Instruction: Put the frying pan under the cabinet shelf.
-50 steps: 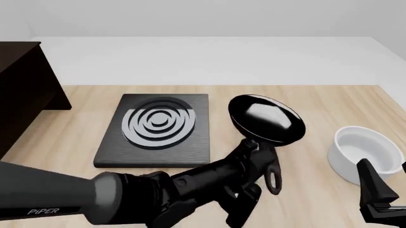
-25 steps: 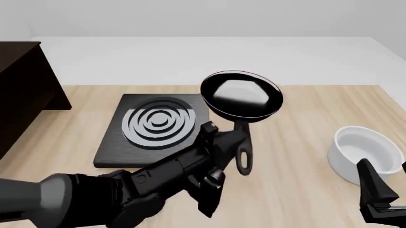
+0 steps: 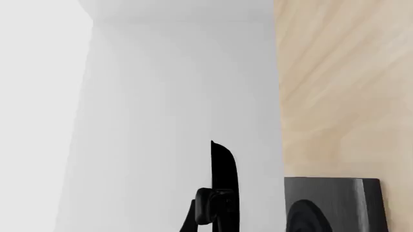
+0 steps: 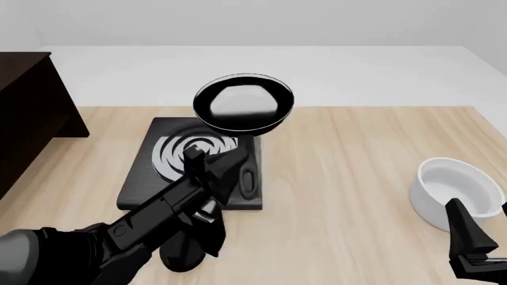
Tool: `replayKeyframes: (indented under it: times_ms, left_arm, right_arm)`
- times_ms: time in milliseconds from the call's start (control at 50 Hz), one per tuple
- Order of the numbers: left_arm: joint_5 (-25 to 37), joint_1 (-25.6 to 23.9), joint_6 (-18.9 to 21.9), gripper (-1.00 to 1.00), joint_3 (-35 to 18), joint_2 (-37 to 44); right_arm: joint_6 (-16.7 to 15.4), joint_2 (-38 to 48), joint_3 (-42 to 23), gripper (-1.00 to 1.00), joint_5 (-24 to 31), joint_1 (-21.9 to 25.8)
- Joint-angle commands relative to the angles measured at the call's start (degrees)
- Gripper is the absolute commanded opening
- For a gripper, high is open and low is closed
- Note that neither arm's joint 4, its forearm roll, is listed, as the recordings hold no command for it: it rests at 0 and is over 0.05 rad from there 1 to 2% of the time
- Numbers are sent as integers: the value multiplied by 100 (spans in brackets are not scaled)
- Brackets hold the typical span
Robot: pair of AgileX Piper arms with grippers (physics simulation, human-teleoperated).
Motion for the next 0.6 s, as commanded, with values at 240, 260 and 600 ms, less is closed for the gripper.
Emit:
replayKeyframes:
  times_ms: [240,260,600]
  left_arm:
    - [-1051,838,-194,-100,1084,-424]
    - [-1080,897,-249,-100,1126,-436]
    - [-1264,1738,-567,-100,1785,-910]
  right_arm:
    - [0,0,0,100,0,2]
    - [0,1,0,100,-1,0]
    - [0,1,0,100,-1,1]
